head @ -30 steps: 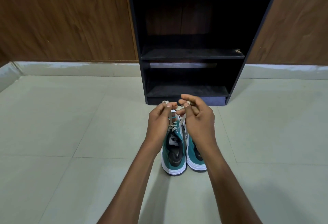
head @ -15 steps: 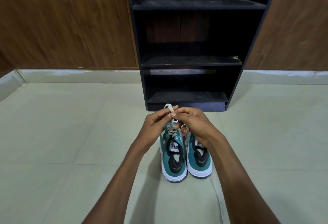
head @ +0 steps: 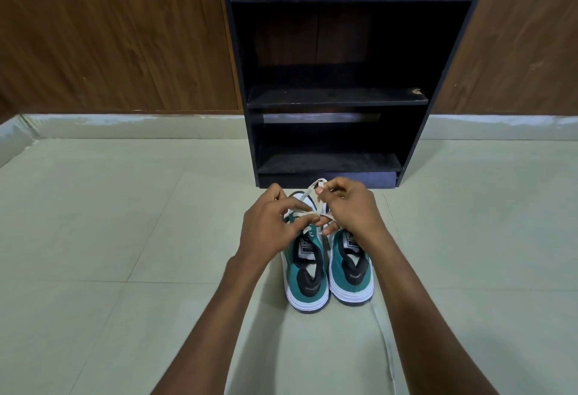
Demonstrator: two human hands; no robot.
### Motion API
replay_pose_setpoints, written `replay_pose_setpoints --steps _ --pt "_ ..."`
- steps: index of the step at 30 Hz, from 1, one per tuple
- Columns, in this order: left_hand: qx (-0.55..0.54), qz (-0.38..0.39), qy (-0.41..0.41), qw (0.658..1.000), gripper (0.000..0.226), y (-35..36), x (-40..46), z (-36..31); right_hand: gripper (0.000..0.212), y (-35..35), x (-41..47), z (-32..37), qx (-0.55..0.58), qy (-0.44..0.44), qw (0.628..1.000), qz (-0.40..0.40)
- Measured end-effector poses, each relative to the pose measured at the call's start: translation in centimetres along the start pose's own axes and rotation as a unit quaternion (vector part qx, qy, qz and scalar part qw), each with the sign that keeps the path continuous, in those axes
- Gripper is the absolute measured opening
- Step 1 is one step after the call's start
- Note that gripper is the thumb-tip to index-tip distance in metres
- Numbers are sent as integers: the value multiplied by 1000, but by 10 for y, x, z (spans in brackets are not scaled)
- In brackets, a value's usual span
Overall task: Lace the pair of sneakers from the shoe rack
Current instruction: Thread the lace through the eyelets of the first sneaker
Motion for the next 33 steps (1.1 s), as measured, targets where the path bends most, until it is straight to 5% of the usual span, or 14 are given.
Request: replay_pose_setpoints --steps 5,13,15,18,23,28,30,33 --pt "73 -38 121 989 25 -3 -1 -25 13 -7 -4 10 -89 -64 992 -60" --pt "107 -115 156 975 13 -6 -10 -31 6 -5 -8 8 26 -9 998 -54" --pt "99 -81 120 984 11 -2 -7 -22 16 -9 -7 4 26 -12 997 -75" --pt "-22 74 -61 995 18 17 -1 1 32 -13 -10 8 -10 -87 993 -85" --pt "-275 194 -285 898 29 26 -7 11 20 8 -20 2 -108 -172 978 46" --pt "-301 188 -335 873 22 22 -11 15 12 9 -22 -4 -148 -193 970 11" --pt "-292 163 -346 877 31 21 -10 20 4 -2 -21 1 -66 -169 983 -31" --pt "-298 124 -367 872 36 18 -12 26 20 -21 -17 4 90 -75 991 -72"
Point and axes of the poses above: each hand's wrist, its own x-axis towards the middle knuckle, its own y-axis out of the palm, z = x × y, the point moved 8 cm from there along x, towards the middle knuckle, and after that the axes turned 5 degrees about -z, right-handed, at the moved point
